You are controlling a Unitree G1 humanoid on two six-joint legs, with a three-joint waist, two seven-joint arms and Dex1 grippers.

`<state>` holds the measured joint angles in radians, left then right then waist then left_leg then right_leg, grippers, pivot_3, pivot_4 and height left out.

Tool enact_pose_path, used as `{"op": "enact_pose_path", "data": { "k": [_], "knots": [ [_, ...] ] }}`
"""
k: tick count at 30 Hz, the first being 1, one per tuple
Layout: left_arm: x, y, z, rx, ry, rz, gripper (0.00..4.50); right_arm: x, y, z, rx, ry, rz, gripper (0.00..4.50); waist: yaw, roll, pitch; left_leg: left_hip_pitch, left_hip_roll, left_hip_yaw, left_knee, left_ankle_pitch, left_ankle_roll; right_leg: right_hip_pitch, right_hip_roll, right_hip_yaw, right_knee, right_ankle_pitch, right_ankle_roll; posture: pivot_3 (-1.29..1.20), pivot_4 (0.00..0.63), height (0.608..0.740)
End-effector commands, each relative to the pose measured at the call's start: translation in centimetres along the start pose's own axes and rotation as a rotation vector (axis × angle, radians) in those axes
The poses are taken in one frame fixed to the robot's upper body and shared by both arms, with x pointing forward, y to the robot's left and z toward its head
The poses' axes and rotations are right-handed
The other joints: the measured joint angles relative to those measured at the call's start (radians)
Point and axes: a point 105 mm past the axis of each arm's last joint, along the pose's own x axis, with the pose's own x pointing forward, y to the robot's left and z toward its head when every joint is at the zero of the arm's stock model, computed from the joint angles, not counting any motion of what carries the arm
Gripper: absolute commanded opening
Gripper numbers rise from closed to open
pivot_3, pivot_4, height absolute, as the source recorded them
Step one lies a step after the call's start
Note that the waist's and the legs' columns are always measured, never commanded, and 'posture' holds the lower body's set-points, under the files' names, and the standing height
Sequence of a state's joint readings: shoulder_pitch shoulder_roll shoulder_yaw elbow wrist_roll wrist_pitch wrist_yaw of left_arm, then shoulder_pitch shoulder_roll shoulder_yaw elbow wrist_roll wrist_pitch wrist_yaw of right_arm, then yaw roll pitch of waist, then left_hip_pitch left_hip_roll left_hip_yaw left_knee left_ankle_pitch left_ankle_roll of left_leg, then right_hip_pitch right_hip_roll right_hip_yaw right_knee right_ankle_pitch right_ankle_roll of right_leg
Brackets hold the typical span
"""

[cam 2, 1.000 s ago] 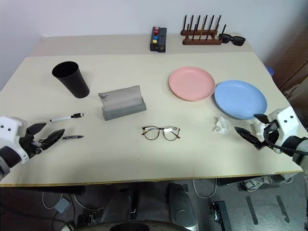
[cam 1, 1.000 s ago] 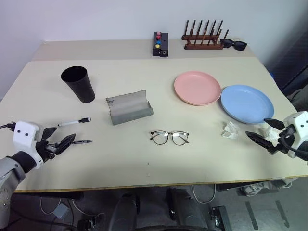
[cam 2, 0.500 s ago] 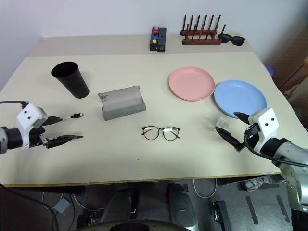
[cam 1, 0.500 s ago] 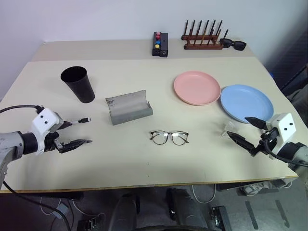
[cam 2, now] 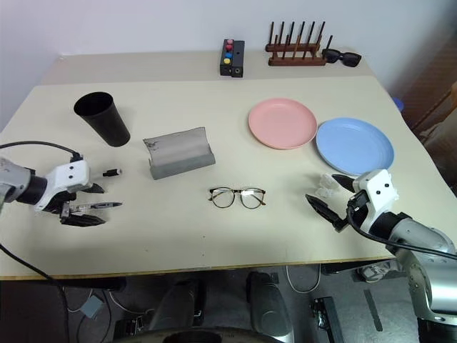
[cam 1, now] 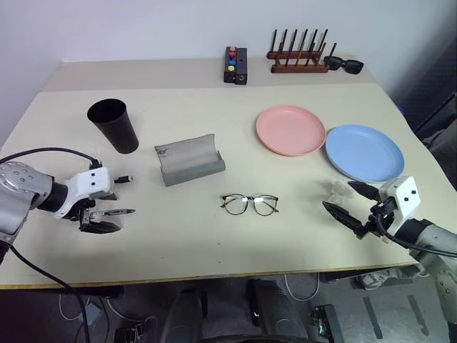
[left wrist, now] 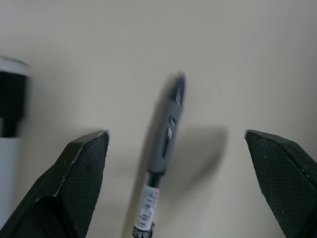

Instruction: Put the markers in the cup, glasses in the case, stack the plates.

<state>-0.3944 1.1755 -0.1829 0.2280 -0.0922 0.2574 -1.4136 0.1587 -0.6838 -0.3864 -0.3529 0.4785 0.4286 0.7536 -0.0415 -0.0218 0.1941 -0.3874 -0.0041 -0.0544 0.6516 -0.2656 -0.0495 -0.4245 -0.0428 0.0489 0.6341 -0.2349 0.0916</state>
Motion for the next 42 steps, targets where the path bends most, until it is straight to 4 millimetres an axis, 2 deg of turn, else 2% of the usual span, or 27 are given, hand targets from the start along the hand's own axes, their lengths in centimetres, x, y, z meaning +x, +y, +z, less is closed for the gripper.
{"op": "enact_pose_path", "data": {
  "k": [1,3,5,10,13,18,25,28,34,39,42],
  "knots": [
    [0.1,0.3,-0.4,0.054,0.058,-0.017,4.25,-0.1,1.0,1.7,-0.009,-0.059,0.04,4.5,0.001,0.0,0.0,0.0,0.0,0.0,0.0,0.0,0.0,0.0,0.0,0.0,0.0,0.0,0.0,0.0,0.15,0.735],
    [0.3,0.3,-0.4,0.067,0.056,-0.024,3.6,0.0,1.8,2.3,0.005,-0.065,0.092,4.5,0.001,0.0,0.0,0.0,0.0,0.0,0.0,0.0,0.0,0.0,0.0,0.0,0.001,0.0,0.0,0.0,0.15,0.735],
    [0.4,0.4,-0.4,0.071,0.049,-0.023,2.69,0.0,2.6,2.6,0.018,-0.063,0.134,4.5,-0.001,0.0,0.0,0.0,0.0,0.0,0.0,0.0,0.0,0.0,0.0,0.0,0.001,0.0,0.0,0.0,0.15,0.735],
    [0.5,0.2,-0.5,0.074,0.043,-0.025,0.13,0.9,7.8,5.3,-0.018,-0.101,0.383,4.5,-0.003,0.001,0.0,0.001,0.001,0.0,0.0,0.0,0.001,0.0,0.0,0.0,0.001,0.0,0.001,0.0,0.15,0.735],
    [0.4,0.2,-0.9,0.07,0.052,-0.011,0.03,1.7,10.3,6.2,-0.095,-0.101,0.496,4.5,-0.002,0.001,0.0,0.001,0.001,0.0,0.0,0.0,0.001,0.0,0.0,0.0,0.002,0.0,0.001,0.0,0.15,0.735],
    [-0.1,0.6,-0.8,0.07,0.044,0.031,0.03,2.9,13.1,7.2,-0.195,-0.119,0.632,4.5,-0.003,0.001,-0.001,0.001,0.001,0.0,0.001,0.0,0.001,0.0,0.0,0.0,0.002,0.0,0.001,0.0,0.15,0.735],
    [-2.1,0.6,0.8,-0.003,-0.095,0.072,0.03,4.5,14.2,8.5,-0.22,-0.171,0.698,4.5,-0.002,0.0,0.0,0.0,0.001,-0.001,0.001,0.0,0.001,-0.001,0.0,0.0,0.003,0.0,0.001,0.0,0.15,0.735],
    [-3.7,0.9,2.7,-0.061,-0.245,0.124,0.03,4.8,14.1,8.5,-0.216,-0.175,0.7,4.5,0.002,-0.001,0.0,-0.002,0.001,-0.002,0.001,0.0,0.001,-0.002,0.0,-0.001,0.003,0.001,0.001,0.0,0.15,0.735],
    [-9.9,2.8,8.8,-0.097,-0.66,0.321,0.03,5.4,13.8,8.0,-0.194,-0.184,0.694,4.5,0.011,-0.002,0.0,-0.004,0.001,-0.004,0.006,0.0,0.001,-0.002,0.0,-0.003,0.005,0.001,0.002,0.0,0.15,0.735],
    [-12.7,3.8,12.9,-0.032,-0.885,0.456,0.03,6.1,13.9,8.5,-0.198,-0.224,0.695,4.5,0.006,-0.002,0.0,-0.003,0.001,-0.003,0.01,-0.001,0.001,-0.002,-0.001,-0.003,0.01,0.0,0.002,0.0,0.15,0.735],
    [-14.2,6.0,14.5,-0.02,-0.963,0.644,0.03,6.7,14.0,9.3,-0.201,-0.258,0.698,4.5,0.006,-0.002,0.0,-0.003,0.0,-0.004,0.013,0.0,0.001,-0.002,0.0,-0.003,0.014,0.001,0.002,0.0,0.15,0.735]
  ]
}}
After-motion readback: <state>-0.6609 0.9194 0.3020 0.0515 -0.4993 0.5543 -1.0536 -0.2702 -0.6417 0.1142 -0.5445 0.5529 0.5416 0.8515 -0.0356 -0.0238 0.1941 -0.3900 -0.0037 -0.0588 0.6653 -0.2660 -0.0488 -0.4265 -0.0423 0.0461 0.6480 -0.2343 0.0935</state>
